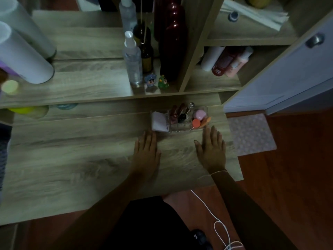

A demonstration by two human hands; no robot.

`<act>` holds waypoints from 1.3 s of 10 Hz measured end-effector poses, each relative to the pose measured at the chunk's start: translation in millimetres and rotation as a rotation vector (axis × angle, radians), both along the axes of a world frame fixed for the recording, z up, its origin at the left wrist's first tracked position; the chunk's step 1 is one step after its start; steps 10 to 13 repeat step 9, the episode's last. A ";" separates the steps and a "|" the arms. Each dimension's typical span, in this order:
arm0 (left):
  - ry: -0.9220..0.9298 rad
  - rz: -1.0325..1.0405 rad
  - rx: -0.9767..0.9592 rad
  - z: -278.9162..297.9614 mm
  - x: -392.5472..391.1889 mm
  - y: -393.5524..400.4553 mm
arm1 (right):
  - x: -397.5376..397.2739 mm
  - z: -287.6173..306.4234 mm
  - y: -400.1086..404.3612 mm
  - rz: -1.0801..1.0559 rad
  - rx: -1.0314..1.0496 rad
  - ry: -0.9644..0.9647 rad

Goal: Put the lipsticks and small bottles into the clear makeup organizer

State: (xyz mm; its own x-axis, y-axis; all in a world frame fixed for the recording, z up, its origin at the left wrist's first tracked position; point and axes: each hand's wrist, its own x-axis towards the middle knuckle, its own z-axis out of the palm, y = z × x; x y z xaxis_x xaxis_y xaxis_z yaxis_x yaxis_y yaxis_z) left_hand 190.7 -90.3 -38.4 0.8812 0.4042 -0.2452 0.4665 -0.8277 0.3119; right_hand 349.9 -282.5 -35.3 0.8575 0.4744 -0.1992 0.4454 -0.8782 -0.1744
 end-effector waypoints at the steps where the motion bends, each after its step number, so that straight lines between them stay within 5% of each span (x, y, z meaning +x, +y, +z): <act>1: -0.001 -0.002 0.013 -1.1 4.0 0.7 | 4.2 0.7 2.1 -0.002 0.003 0.016; 13: -0.065 0.034 -0.044 -11.1 -3.2 -13.0 | -5.5 -5.0 1.4 -0.076 0.148 0.039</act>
